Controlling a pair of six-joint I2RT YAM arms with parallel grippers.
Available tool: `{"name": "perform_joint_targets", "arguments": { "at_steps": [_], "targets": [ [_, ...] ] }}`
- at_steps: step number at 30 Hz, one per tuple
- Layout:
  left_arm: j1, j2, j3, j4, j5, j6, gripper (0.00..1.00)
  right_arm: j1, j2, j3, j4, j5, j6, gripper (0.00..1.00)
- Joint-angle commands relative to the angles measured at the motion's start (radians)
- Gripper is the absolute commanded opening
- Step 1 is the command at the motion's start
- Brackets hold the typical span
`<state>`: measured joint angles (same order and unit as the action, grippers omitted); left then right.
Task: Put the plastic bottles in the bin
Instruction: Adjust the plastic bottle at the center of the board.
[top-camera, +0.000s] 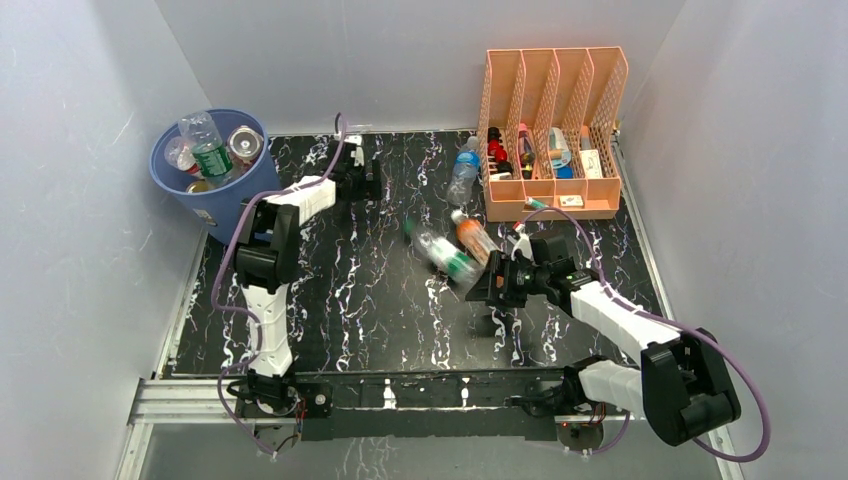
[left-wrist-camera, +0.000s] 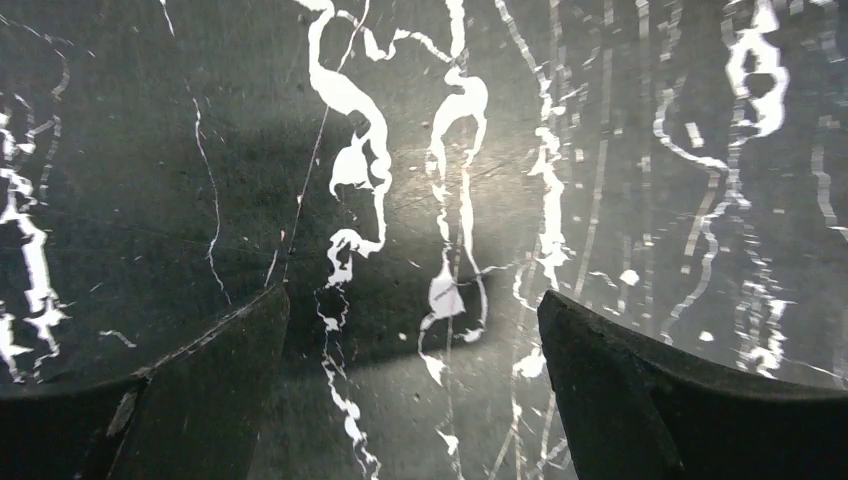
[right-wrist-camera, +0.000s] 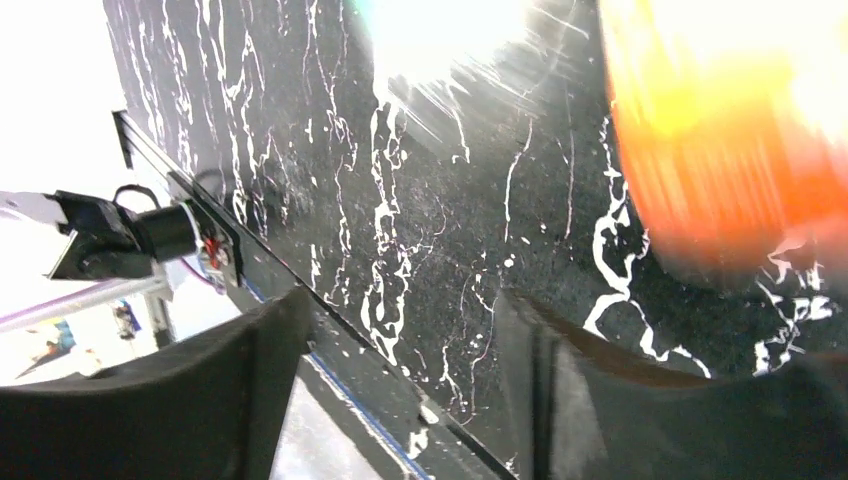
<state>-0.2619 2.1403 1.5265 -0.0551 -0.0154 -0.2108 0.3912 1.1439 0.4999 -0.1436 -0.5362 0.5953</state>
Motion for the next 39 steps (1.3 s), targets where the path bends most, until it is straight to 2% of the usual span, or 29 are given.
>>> {"name": "perform_joint_targets", "arguments": {
  "at_steps": [1, 4, 8, 11, 14, 17, 22, 27, 30, 35, 39],
  "targets": [
    [-0.011, -0.156, 0.004, 0.027, -0.005, 0.011, 0.95, 0.034, -0.038, 0.041, 0.048, -0.002, 0.016, 0.86],
    [-0.020, -0.170, 0.004, 0.007, 0.030, 0.006, 0.95, 0.048, -0.078, 0.013, 0.048, 0.061, 0.018, 0.90],
    [-0.060, -0.236, -0.075, 0.001, 0.025, -0.008, 0.95, 0.047, -0.013, 0.038, -0.036, 0.309, -0.093, 0.86],
    [-0.094, -0.309, -0.164, 0.014, 0.020, -0.036, 0.95, 0.049, 0.050, 0.034, 0.007, 0.222, -0.094, 0.81],
    [-0.117, -0.385, -0.241, -0.015, -0.066, -0.068, 0.95, 0.074, 0.044, -0.005, 0.075, 0.134, -0.050, 0.73],
    [-0.119, -0.492, -0.311, -0.030, -0.106, -0.118, 0.95, 0.124, -0.028, -0.008, 0.034, 0.157, -0.053, 0.73],
    [-0.121, -0.665, -0.356, -0.186, -0.187, -0.226, 0.95, 0.191, -0.104, -0.012, -0.008, 0.155, -0.034, 0.74],
    [-0.144, -0.845, -0.453, -0.262, -0.187, -0.297, 0.94, 0.232, -0.113, -0.052, 0.045, 0.124, -0.007, 0.75],
    [-0.161, -0.869, -0.432, -0.335, -0.158, -0.303, 0.94, 0.322, -0.075, -0.039, 0.099, 0.134, 0.031, 0.75],
    [-0.211, -0.863, -0.433, -0.400, -0.161, -0.299, 0.94, 0.519, 0.067, 0.021, 0.202, 0.246, 0.096, 0.75],
    [-0.245, -0.837, -0.454, -0.430, -0.164, -0.298, 0.93, 0.589, 0.206, 0.086, 0.283, 0.303, 0.149, 0.72]
  ]
}}
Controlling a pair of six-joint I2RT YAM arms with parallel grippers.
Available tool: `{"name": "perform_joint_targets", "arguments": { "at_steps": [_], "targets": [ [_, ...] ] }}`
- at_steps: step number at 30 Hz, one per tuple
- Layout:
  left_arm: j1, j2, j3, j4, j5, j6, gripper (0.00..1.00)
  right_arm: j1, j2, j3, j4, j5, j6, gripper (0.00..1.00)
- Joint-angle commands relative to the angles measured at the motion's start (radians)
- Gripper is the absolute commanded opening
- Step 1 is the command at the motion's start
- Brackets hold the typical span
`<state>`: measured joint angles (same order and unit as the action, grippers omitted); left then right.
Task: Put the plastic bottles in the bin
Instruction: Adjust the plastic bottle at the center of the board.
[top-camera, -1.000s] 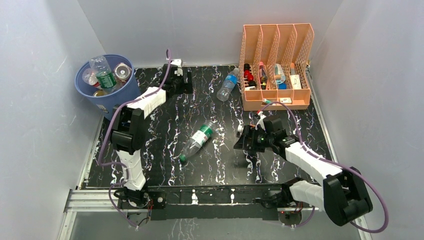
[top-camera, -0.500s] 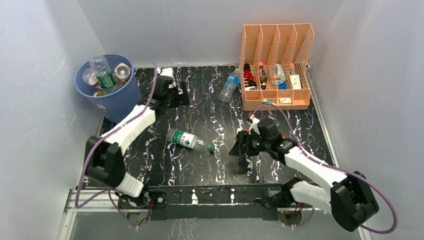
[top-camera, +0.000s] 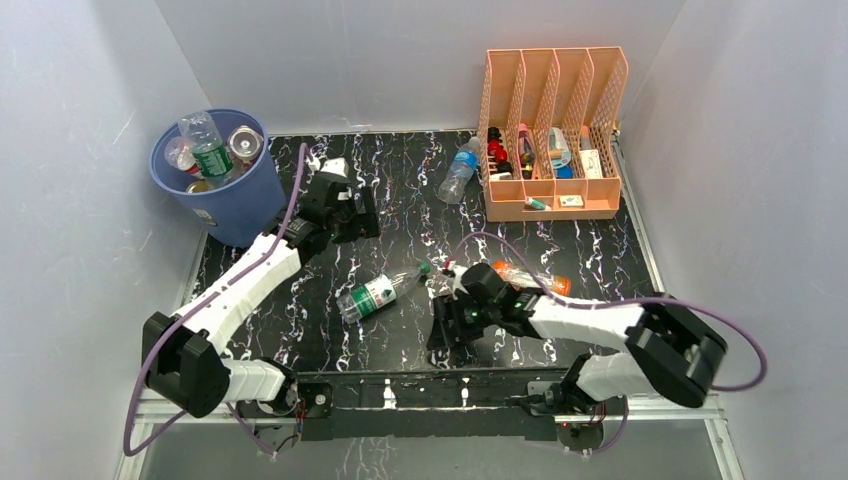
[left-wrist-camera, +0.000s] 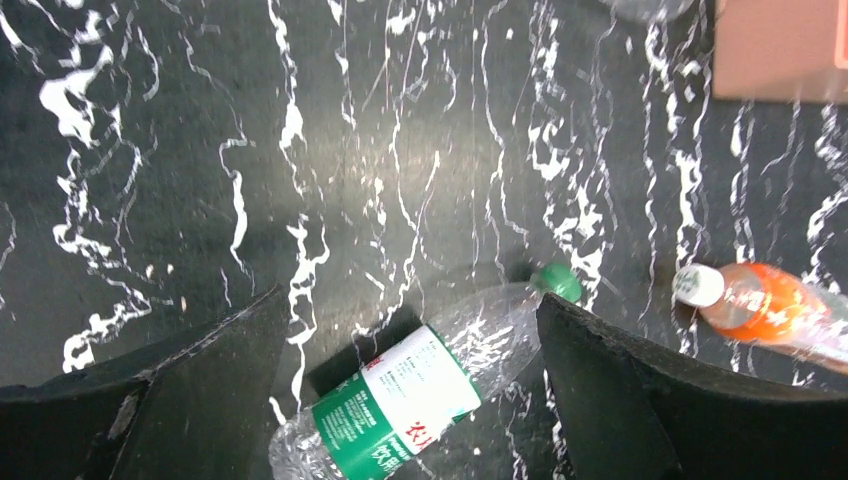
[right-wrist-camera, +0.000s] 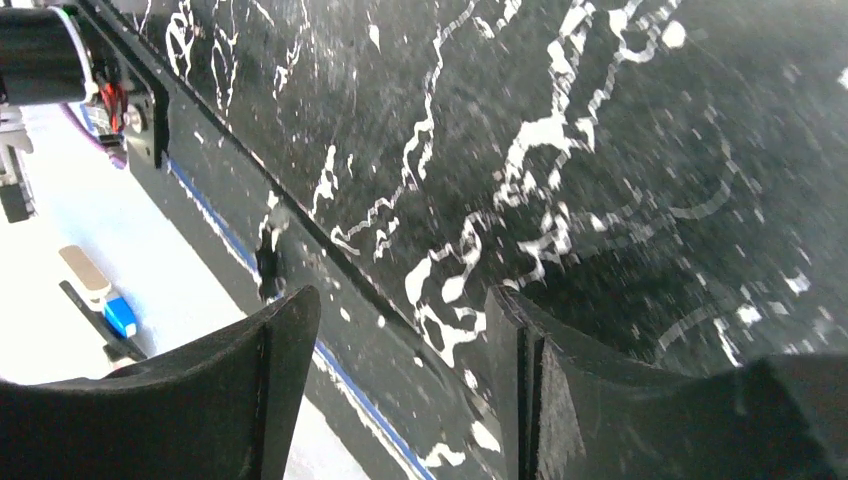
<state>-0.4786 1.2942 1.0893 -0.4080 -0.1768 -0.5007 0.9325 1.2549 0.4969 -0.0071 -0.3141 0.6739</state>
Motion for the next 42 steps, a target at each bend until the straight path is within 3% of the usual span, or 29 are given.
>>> {"name": "perform_joint_targets", "arguments": {
  "at_steps": [1, 15, 20, 24, 28, 31, 36, 38, 42],
  "targets": [
    [-0.039, 0.004, -0.029, -0.075, -0.004, -0.013, 0.93, 0.049, 0.130, 0.100, 0.168, 0.082, 0.085, 0.72],
    [-0.119, -0.135, -0.133, -0.120, 0.041, -0.015, 0.94, 0.000, 0.516, 0.395, 0.253, 0.032, 0.062, 0.72],
    [-0.122, -0.168, -0.156, -0.135, 0.041, -0.024, 0.94, -0.063, 0.495, 0.378, 0.275, 0.009, 0.050, 0.72],
    [-0.124, -0.192, -0.179, -0.127, 0.044, -0.026, 0.94, -0.125, 0.382, 0.345, 0.223, -0.012, 0.008, 0.72],
    [-0.124, -0.152, -0.186, -0.136, 0.019, -0.025, 0.94, -0.168, 0.233, 0.341, 0.053, 0.009, -0.085, 0.72],
    [-0.123, -0.090, -0.177, -0.133, 0.009, -0.026, 0.94, -0.169, 0.127, 0.418, -0.168, 0.053, -0.221, 0.72],
    [-0.137, 0.053, -0.115, -0.153, -0.061, -0.005, 0.94, -0.169, 0.022, 0.545, -0.517, 0.284, -0.382, 0.72],
    [-0.147, 0.100, -0.087, -0.162, -0.094, 0.006, 0.94, -0.170, -0.003, 0.564, -0.596, 0.419, -0.403, 0.97],
    [-0.164, 0.156, -0.032, -0.185, -0.156, 0.029, 0.94, -0.170, -0.030, 0.555, -0.643, 0.488, -0.415, 0.98]
  ]
}}
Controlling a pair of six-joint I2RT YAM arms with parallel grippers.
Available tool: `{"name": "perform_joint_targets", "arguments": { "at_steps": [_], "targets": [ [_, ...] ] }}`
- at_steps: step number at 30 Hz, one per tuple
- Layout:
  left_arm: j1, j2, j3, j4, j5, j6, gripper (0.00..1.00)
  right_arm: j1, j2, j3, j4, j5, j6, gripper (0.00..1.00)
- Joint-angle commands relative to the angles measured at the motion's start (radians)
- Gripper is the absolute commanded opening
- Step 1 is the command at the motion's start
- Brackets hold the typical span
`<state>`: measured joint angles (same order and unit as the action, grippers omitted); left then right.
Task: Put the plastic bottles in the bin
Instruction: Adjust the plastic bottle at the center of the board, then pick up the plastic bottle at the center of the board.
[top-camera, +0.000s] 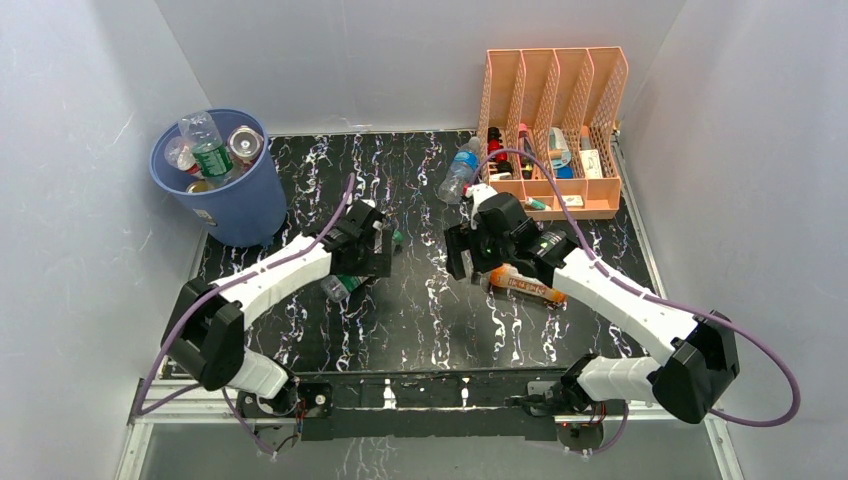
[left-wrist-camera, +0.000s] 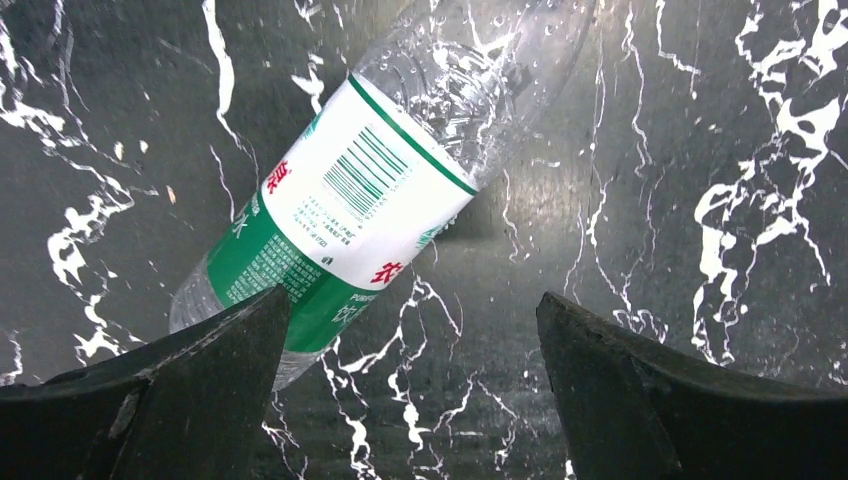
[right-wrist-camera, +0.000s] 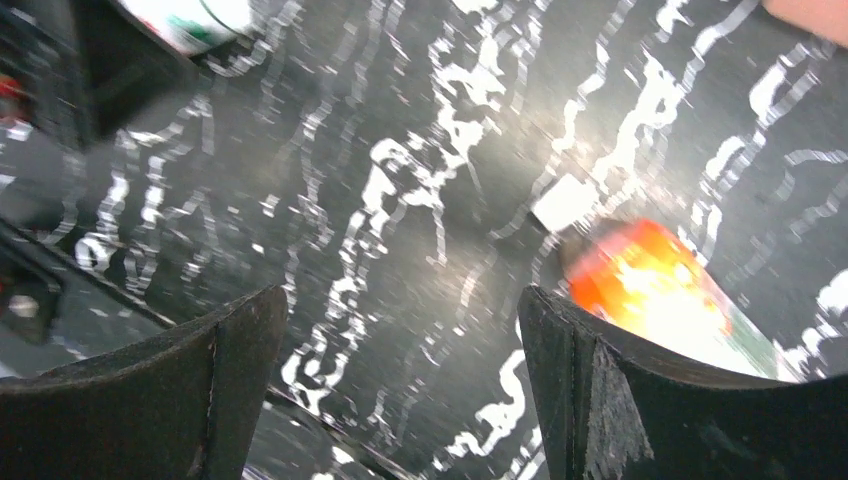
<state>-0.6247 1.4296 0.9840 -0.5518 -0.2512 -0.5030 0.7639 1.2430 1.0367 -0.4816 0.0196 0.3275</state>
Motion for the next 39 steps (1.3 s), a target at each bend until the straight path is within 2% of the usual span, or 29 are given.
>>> {"name": "perform_joint_targets", "arguments": {
  "at_steps": [1, 7, 15, 19, 23, 30, 34, 39],
  "targets": [
    [-0.019, 0.028, 0.082, -0.040, -0.098, 0.044, 0.94, 0.000, -0.023, 0.010, -0.167, 0.152, -0.065, 0.98],
    [-0.018, 0.133, 0.138, -0.077, -0.188, 0.087, 0.95, -0.001, -0.061, -0.034, -0.119, 0.107, -0.051, 0.98],
    [-0.018, 0.185, 0.152, -0.074, -0.205, 0.103, 0.96, -0.004, -0.059, -0.049, -0.152, 0.198, -0.065, 0.98],
    [-0.018, 0.207, 0.151, -0.056, -0.185, 0.103, 0.96, -0.068, 0.006, -0.043, -0.165, 0.259, -0.061, 0.98],
    [-0.020, 0.223, 0.136, -0.057, -0.153, 0.097, 0.95, -0.115, 0.075, -0.030, -0.150, 0.297, -0.125, 0.98],
    [-0.033, 0.173, 0.070, -0.031, -0.095, 0.077, 0.95, -0.165, 0.160, -0.065, -0.085, 0.201, -0.248, 0.98],
    [-0.045, 0.165, 0.067, -0.035, -0.081, 0.073, 0.95, -0.167, 0.224, -0.082, -0.073, 0.139, -0.269, 0.98],
    [-0.054, 0.153, 0.069, -0.032, -0.070, 0.069, 0.95, -0.169, 0.285, -0.075, -0.075, 0.135, -0.271, 0.97]
  ]
}}
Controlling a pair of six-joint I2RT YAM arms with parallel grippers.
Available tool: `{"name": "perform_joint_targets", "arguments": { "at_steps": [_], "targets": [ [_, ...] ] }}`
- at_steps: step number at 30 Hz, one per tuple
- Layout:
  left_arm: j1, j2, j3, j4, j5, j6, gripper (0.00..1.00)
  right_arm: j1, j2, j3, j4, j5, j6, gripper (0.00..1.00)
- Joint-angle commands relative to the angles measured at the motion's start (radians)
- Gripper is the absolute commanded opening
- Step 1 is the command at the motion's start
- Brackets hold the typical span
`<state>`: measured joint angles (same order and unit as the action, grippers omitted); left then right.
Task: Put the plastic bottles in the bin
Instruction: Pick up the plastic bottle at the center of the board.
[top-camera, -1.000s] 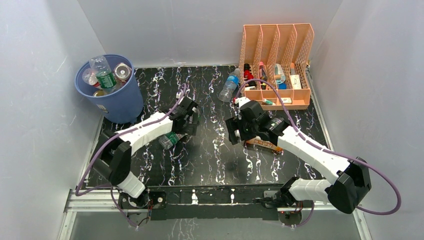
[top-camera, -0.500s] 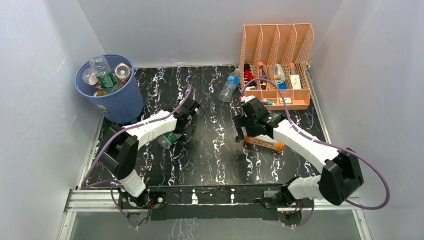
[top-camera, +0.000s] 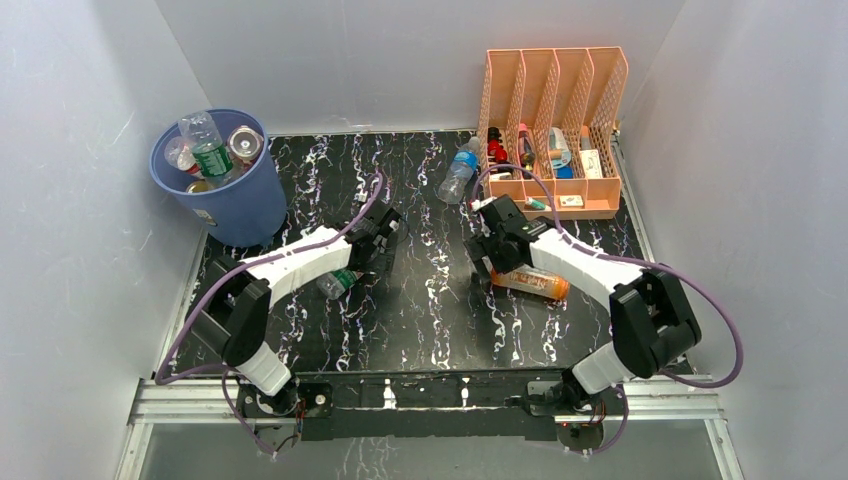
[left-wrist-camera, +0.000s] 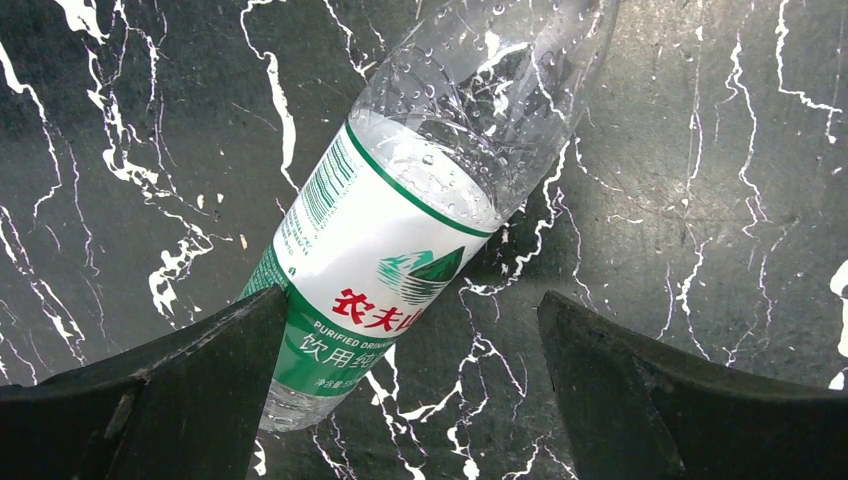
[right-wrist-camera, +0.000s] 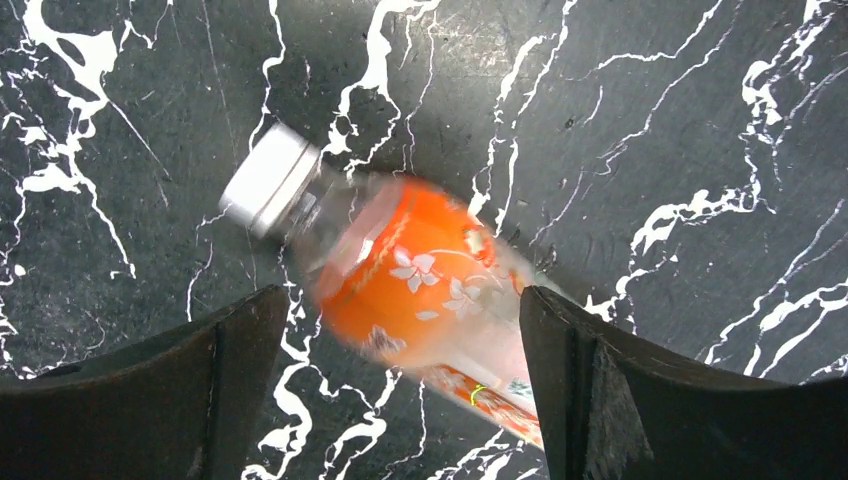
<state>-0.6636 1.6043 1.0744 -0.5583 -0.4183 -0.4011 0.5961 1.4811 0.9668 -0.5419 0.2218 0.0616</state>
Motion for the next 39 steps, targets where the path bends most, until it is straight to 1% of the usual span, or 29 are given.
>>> {"name": "perform_joint_targets", "arguments": {
  "at_steps": [1, 7, 9, 11, 13, 15, 17, 18, 19, 22, 23, 25, 32, 36, 37, 38, 39],
  "targets": [
    [-0.016, -0.022, -0.020, -0.026, 0.098, -0.034, 0.95, -0.004, 0.058, -0.003, -0.016, -0.065, -0.006, 0.97],
    [-0.017, -0.021, -0.017, -0.017, 0.102, -0.040, 0.95, -0.009, 0.169, 0.025, -0.026, 0.001, -0.010, 0.96],
    [-0.018, -0.020, -0.016, -0.017, 0.100, -0.042, 0.95, -0.009, 0.185, 0.027, -0.019, 0.004, -0.005, 0.94],
    [-0.018, -0.019, -0.014, -0.016, 0.098, -0.042, 0.95, -0.009, 0.188, 0.029, -0.013, 0.010, 0.003, 0.91],
    [-0.018, -0.020, -0.010, -0.018, 0.090, -0.044, 0.95, -0.009, 0.186, 0.035, -0.011, 0.008, 0.009, 0.85],
    [-0.018, -0.019, -0.006, -0.018, 0.079, -0.050, 0.95, -0.009, 0.182, 0.047, -0.014, 0.003, 0.015, 0.74],
    [-0.018, -0.017, 0.000, -0.017, 0.081, -0.057, 0.91, -0.009, 0.179, 0.063, -0.024, -0.007, 0.022, 0.56],
    [-0.018, -0.013, 0.004, -0.017, 0.085, -0.058, 0.84, -0.009, 0.181, 0.077, -0.032, -0.005, 0.027, 0.37],
    [-0.018, -0.007, 0.009, -0.019, 0.088, -0.060, 0.78, -0.009, 0.183, 0.086, -0.044, -0.004, 0.034, 0.24],
    [-0.018, 0.017, 0.025, -0.031, 0.095, -0.067, 0.61, -0.009, 0.183, 0.109, -0.068, -0.005, 0.050, 0.12],
    [-0.018, 0.023, 0.033, -0.034, 0.096, -0.069, 0.58, -0.009, 0.180, 0.114, -0.074, -0.009, 0.055, 0.10],
    [-0.018, 0.018, 0.044, -0.045, 0.092, -0.072, 0.55, -0.009, 0.163, 0.126, -0.078, -0.018, 0.066, 0.09],
    [-0.016, -0.042, 0.129, -0.122, 0.019, -0.059, 0.52, -0.009, 0.073, 0.166, -0.082, -0.115, 0.097, 0.11],
    [-0.006, -0.052, 0.181, -0.152, 0.006, -0.039, 0.51, -0.009, 0.030, 0.174, -0.083, -0.171, 0.112, 0.11],
    [-0.004, -0.047, 0.190, -0.155, 0.008, -0.033, 0.52, -0.009, 0.022, 0.170, -0.078, -0.188, 0.114, 0.12],
    [-0.003, -0.041, 0.199, -0.161, 0.011, -0.027, 0.56, -0.009, 0.015, 0.163, -0.073, -0.204, 0.116, 0.12],
    [0.000, -0.033, 0.207, -0.168, 0.013, -0.021, 0.65, -0.008, 0.011, 0.158, -0.070, -0.216, 0.120, 0.12]
  ]
}}
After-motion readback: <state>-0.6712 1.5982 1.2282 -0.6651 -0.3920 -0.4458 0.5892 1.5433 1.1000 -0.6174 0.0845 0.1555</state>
